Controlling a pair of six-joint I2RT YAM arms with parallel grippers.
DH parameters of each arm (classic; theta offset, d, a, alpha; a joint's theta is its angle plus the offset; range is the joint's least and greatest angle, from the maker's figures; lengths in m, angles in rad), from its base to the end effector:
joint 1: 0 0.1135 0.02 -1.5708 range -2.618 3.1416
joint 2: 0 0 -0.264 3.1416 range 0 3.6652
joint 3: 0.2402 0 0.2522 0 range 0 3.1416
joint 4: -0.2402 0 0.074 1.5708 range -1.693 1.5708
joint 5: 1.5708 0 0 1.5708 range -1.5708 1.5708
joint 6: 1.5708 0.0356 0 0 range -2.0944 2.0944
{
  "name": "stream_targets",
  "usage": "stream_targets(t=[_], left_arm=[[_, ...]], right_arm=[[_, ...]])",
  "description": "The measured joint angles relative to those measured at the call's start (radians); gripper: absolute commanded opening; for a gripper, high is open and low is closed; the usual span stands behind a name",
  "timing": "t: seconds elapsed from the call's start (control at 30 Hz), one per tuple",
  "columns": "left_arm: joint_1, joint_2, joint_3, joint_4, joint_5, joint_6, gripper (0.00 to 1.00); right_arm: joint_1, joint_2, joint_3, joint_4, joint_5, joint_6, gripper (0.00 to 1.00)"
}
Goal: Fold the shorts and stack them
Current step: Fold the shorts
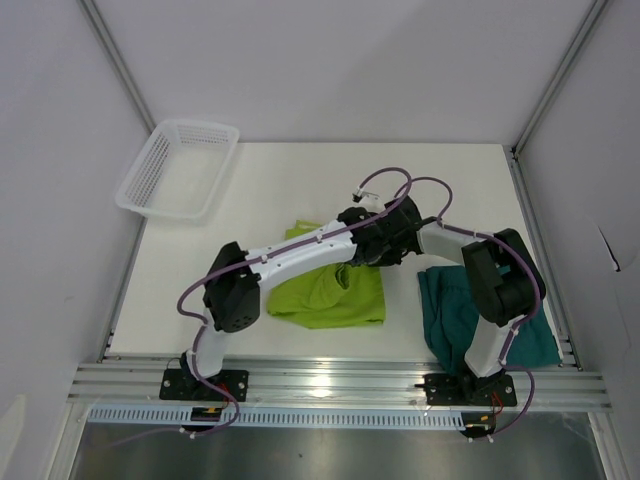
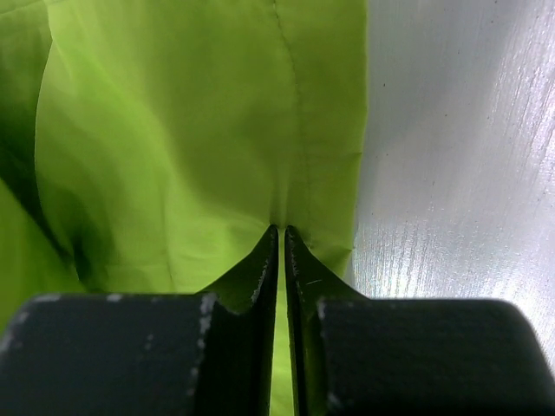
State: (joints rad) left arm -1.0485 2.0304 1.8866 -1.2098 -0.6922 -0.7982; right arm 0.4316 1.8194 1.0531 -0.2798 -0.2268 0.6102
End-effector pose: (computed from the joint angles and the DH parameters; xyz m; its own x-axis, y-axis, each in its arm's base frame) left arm 0.2242 -0.3440 0.2754 -0.7687 0.2304 -0.5967 0.0690 0.9573 0.2807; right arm 0.3214 0.1568 0.1487 -0.9364 0.1835 -0.2990 0.0326 0.8942 0.4465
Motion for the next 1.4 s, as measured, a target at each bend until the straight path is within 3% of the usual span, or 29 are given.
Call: stream_targets(t=[0.3,0.43,0.63,0.67,0.7,0.77,0.8,0.83,1.0,1.13,1.23,1.4], left_arm=[[-0.020,0.103,0.027,0.072,0.049,-0.045,0.00],[-0.020,0.113,0.032,0.092,0.054,-0.062,0.12],[-0.016,0.124,0.030,0.132,0.094,-0.067,0.20],[-0.015,0.126,0.027,0.140,0.098,-0.067,0.25],[-0.013,0.126,0.023,0.150,0.104,-0.066,0.47],[-0.008,0.126,0.012,0.174,0.116,-0.064,0.72],[-0.004,0.126,0.006,0.190,0.121,-0.069,0.90],[-0.001,0.126,0.002,0.201,0.125,-0.070,0.94],[0.019,0.112,-0.040,0.242,0.158,-0.073,0.97],[0.042,0.046,-0.126,0.314,0.194,-0.066,0.98],[0.069,-0.053,-0.217,0.356,0.209,-0.054,0.98],[0.123,-0.313,-0.375,0.468,0.273,0.000,0.99]], right_arm=[[-0.011,0.000,-0.013,0.025,-0.026,0.002,0.08],[-0.018,0.000,-0.021,0.038,-0.041,0.004,0.08],[-0.033,0.000,-0.037,0.066,-0.063,0.015,0.08],[-0.035,-0.002,-0.042,0.074,-0.067,0.018,0.08],[-0.037,-0.003,-0.046,0.080,-0.070,0.018,0.08],[-0.039,-0.010,-0.058,0.093,-0.071,0.022,0.10],[-0.041,-0.014,-0.063,0.097,-0.071,0.024,0.12],[-0.042,-0.018,-0.067,0.098,-0.070,0.025,0.12],[-0.072,-0.050,-0.091,0.095,-0.047,0.024,0.17],[-0.095,-0.085,-0.097,0.049,-0.028,0.011,0.32],[-0.118,-0.119,-0.098,0.022,-0.016,-0.004,0.41],[-0.151,-0.165,-0.098,0.000,-0.013,-0.019,0.44]])
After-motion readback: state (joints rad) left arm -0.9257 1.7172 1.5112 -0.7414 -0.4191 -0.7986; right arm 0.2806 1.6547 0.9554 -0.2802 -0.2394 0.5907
